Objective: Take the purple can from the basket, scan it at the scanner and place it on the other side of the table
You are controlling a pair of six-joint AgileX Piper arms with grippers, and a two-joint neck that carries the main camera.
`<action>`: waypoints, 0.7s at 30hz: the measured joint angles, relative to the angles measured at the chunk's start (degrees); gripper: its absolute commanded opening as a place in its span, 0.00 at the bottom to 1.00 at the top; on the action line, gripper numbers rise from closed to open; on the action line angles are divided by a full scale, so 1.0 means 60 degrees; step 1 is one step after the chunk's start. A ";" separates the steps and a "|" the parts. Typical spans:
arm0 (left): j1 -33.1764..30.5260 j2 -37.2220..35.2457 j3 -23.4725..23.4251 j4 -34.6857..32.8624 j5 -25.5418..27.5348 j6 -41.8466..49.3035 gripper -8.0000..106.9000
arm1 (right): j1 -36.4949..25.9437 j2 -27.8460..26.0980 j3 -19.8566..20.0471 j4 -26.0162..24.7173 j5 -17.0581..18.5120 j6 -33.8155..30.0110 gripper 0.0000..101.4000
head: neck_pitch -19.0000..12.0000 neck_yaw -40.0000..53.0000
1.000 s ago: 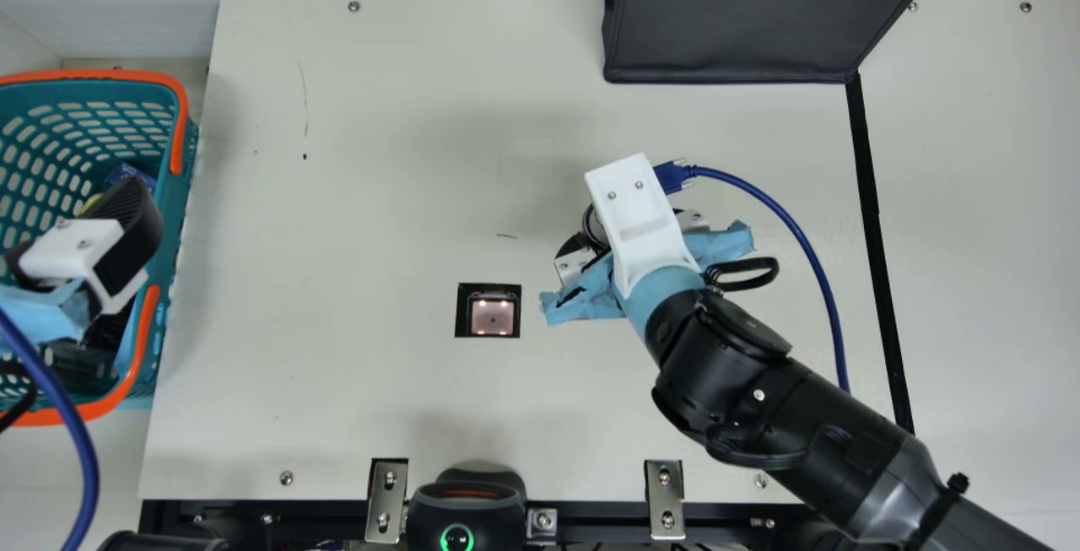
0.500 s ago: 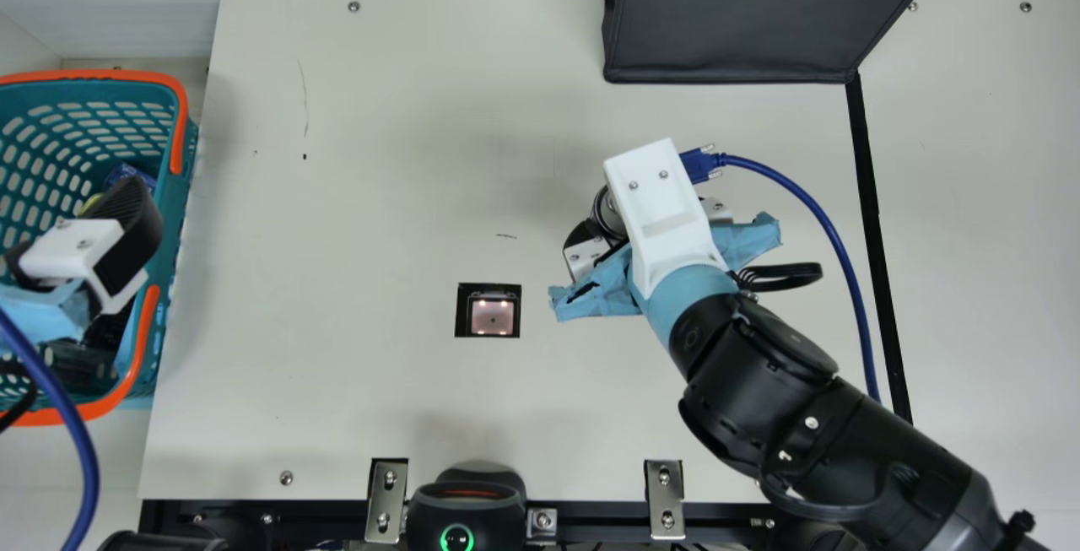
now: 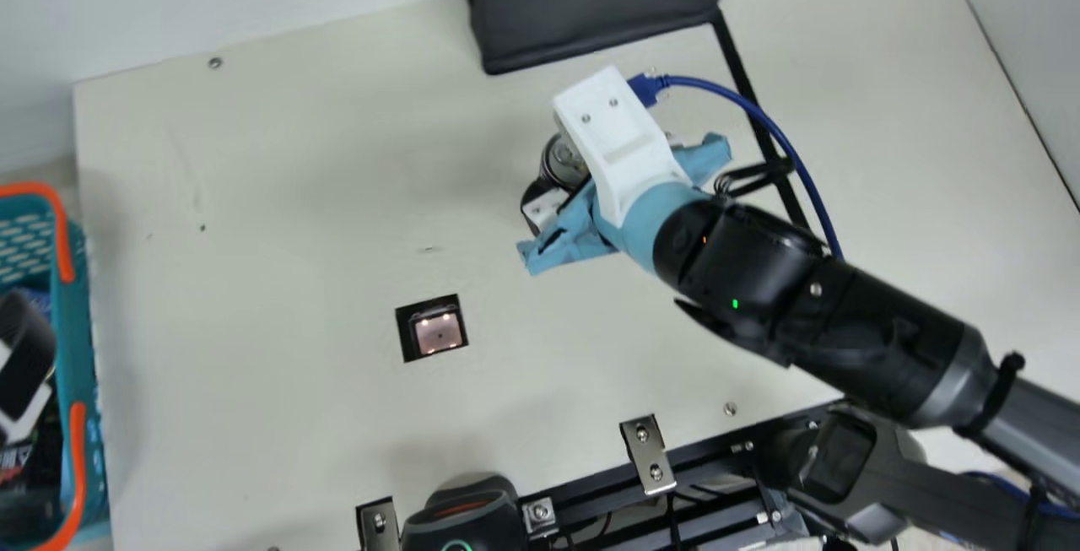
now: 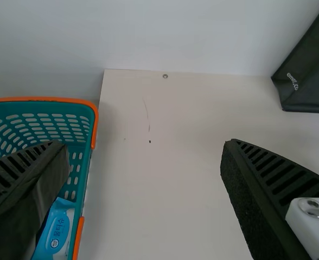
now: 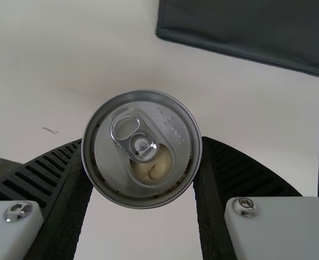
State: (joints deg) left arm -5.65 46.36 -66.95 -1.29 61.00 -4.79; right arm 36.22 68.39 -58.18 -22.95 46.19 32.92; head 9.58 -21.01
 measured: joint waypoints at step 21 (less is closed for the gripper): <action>0.0000 0.0000 0.0000 0.0000 0.0000 0.0000 0.85 | -0.5499 -0.0424 -0.0353 0.2868 0.0078 -0.3760 0.00 | 0.0000 -0.0088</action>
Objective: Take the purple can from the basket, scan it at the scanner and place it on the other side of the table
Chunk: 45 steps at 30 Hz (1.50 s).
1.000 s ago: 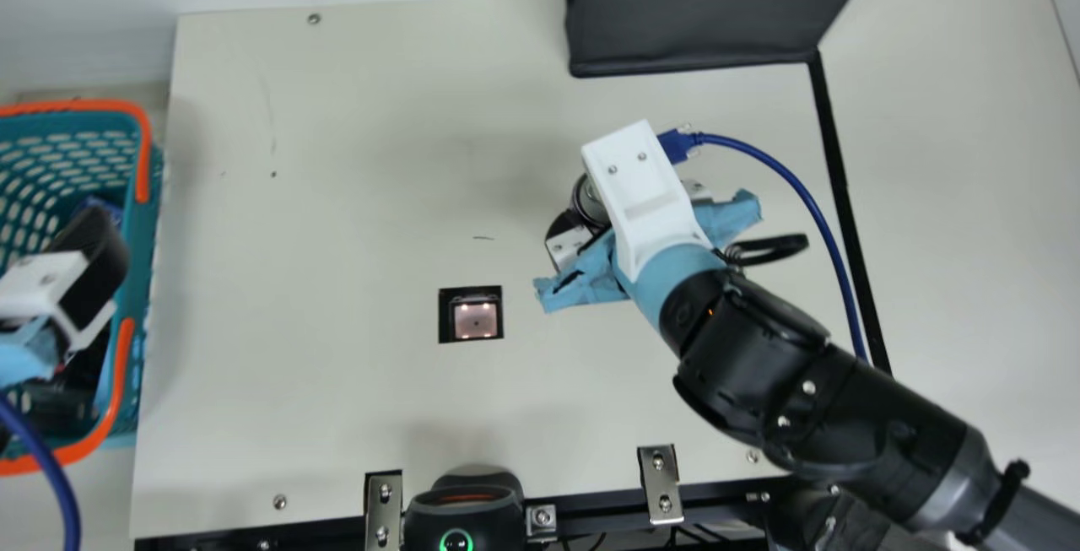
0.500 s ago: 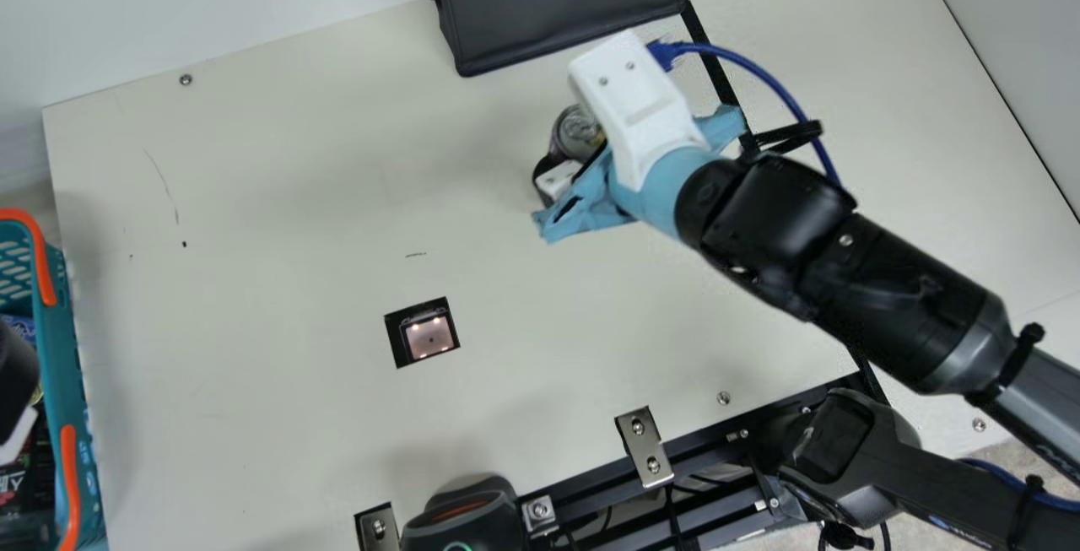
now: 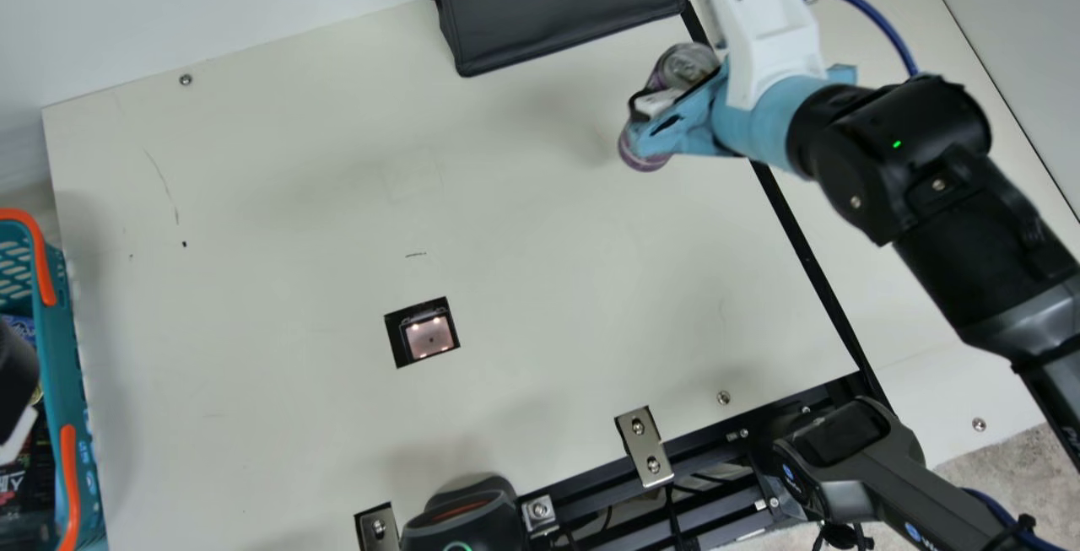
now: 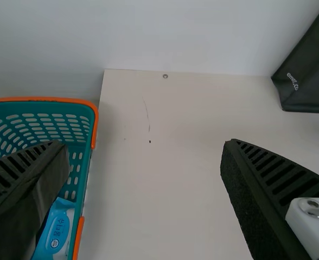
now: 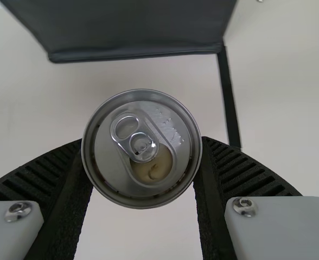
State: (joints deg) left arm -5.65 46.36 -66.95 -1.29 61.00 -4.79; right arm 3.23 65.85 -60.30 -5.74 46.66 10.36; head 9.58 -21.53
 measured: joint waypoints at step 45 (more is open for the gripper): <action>0.0000 0.0000 0.0000 0.0000 0.0000 0.0000 0.85 | -0.5638 0.5458 -0.4150 0.0812 -0.0951 -0.2457 0.00 | 0.0000 0.0015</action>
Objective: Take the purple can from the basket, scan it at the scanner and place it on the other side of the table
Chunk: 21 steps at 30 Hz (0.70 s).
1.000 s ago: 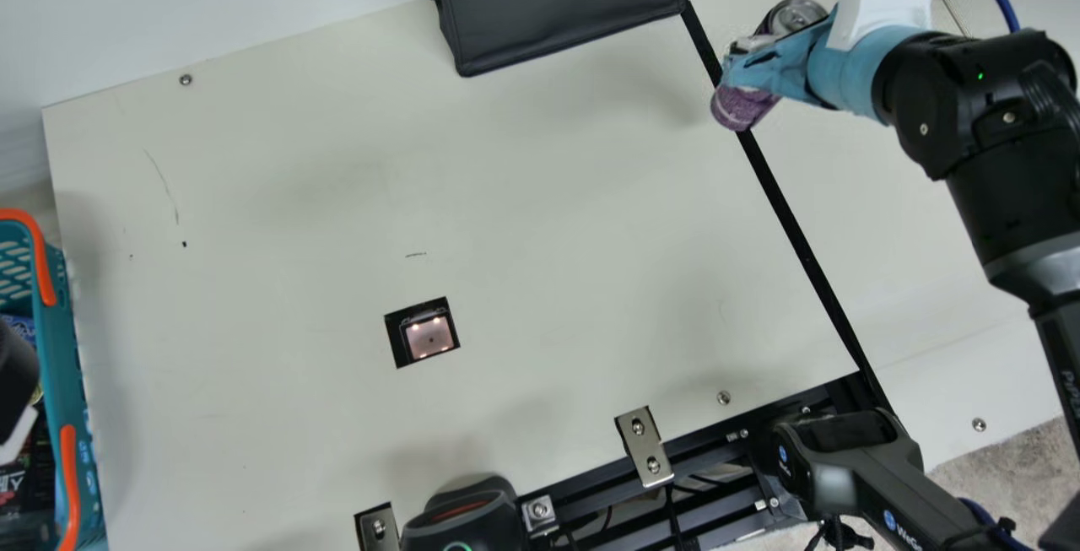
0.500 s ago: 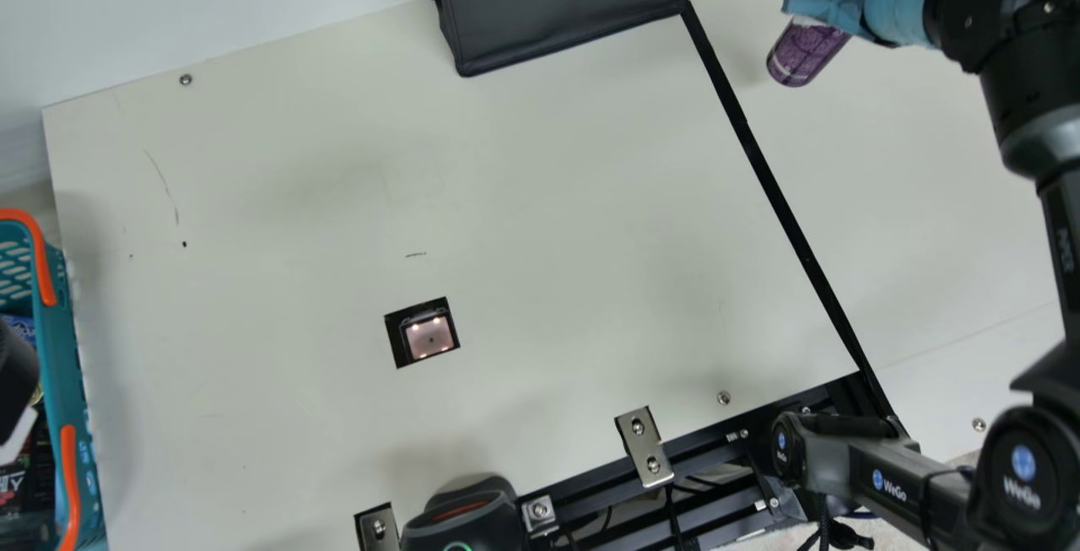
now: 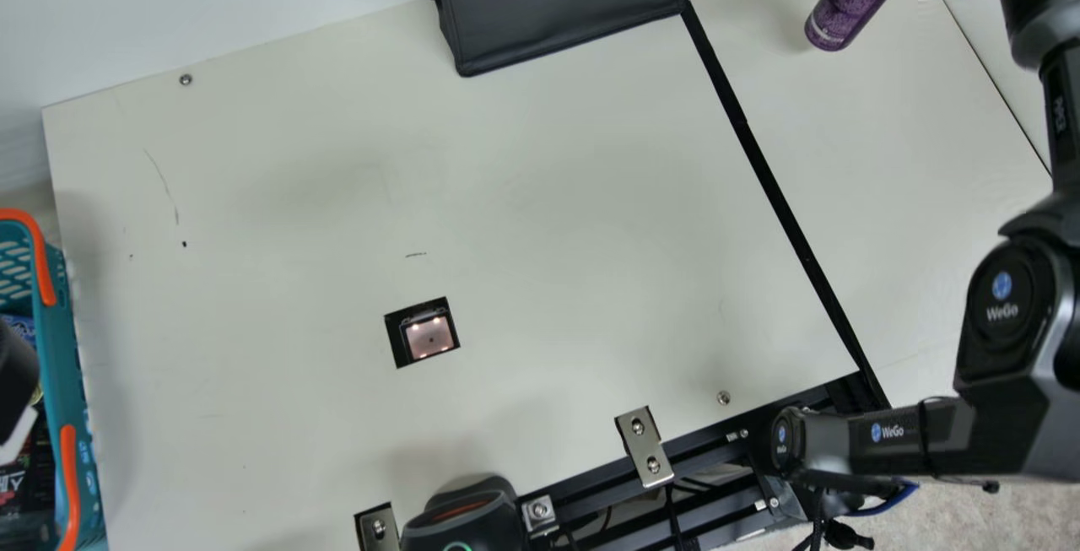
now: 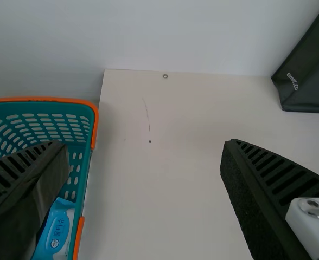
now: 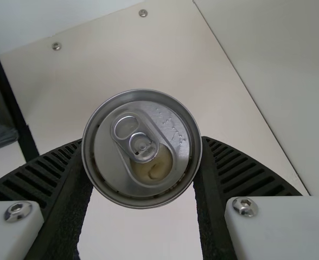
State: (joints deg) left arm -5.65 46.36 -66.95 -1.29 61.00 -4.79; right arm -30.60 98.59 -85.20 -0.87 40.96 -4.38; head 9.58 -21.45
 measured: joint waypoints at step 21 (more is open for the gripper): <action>0.0000 0.0000 0.0000 0.0000 0.0000 0.0000 0.85 | -0.0422 0.1812 -0.1333 -0.0034 -0.0287 -0.0196 0.10 | 0.0000 0.0000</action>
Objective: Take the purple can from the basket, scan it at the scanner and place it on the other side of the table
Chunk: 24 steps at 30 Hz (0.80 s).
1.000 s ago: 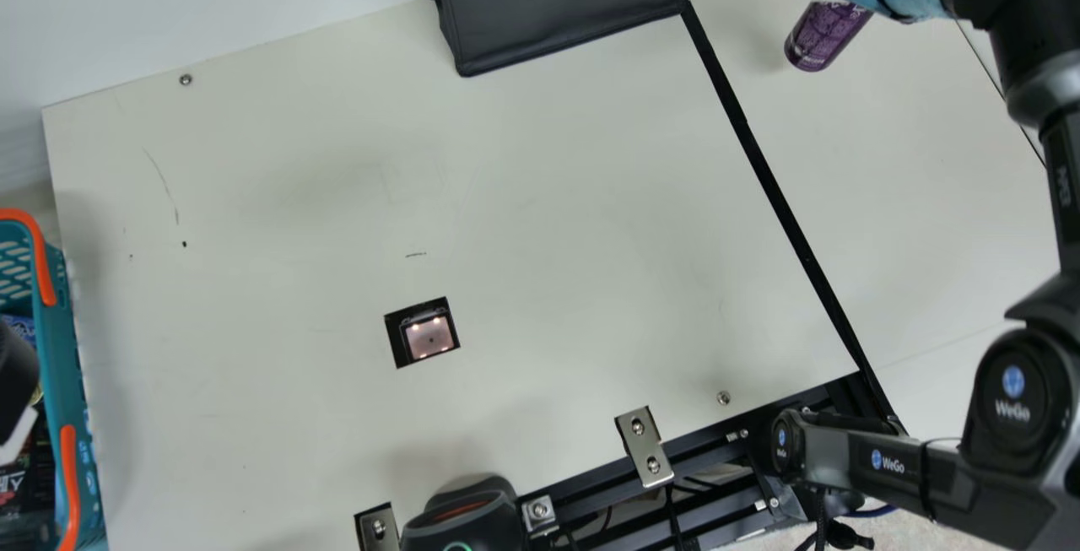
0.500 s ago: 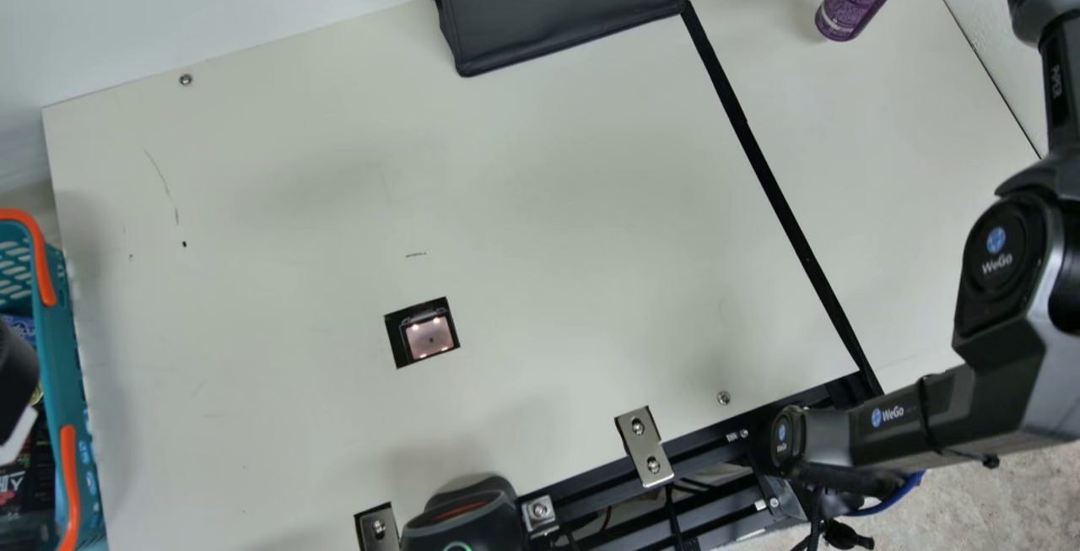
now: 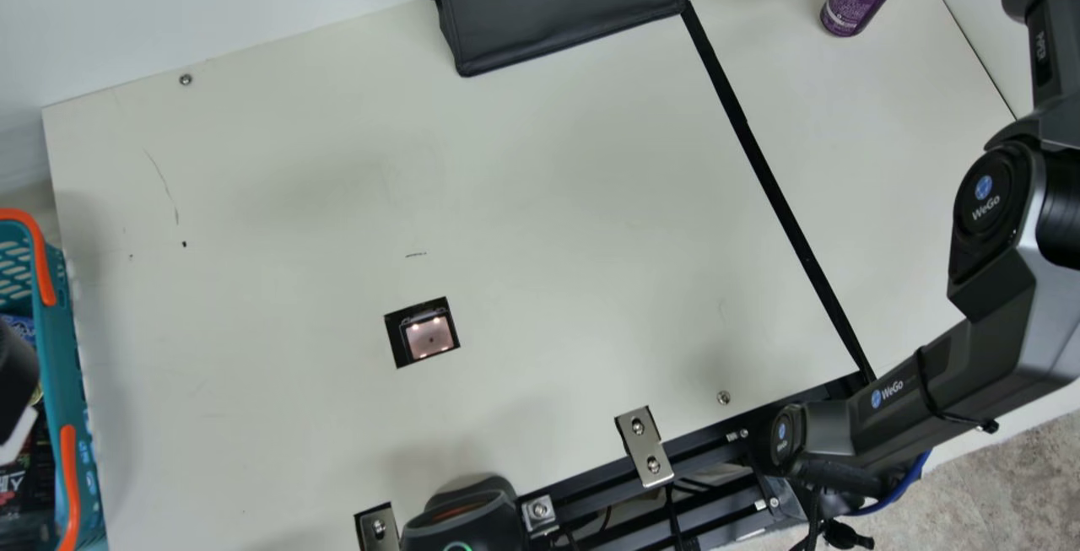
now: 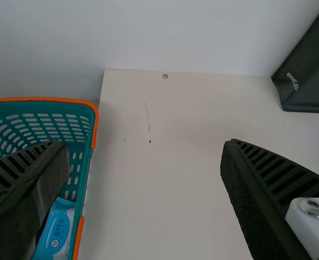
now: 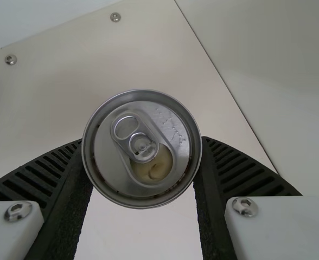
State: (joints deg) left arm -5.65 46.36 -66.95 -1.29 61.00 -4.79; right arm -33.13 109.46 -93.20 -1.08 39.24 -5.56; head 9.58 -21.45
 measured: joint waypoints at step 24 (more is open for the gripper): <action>0.0000 0.0000 0.0000 0.0000 0.0000 0.0000 0.85 | -0.0017 -0.0181 0.0250 -0.0329 -0.0183 0.0437 0.89 | 0.0000 0.0000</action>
State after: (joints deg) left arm -5.65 46.36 -66.95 -1.29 61.00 -4.79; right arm -33.23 108.38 -91.70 -3.05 38.14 -2.93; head 9.58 -21.45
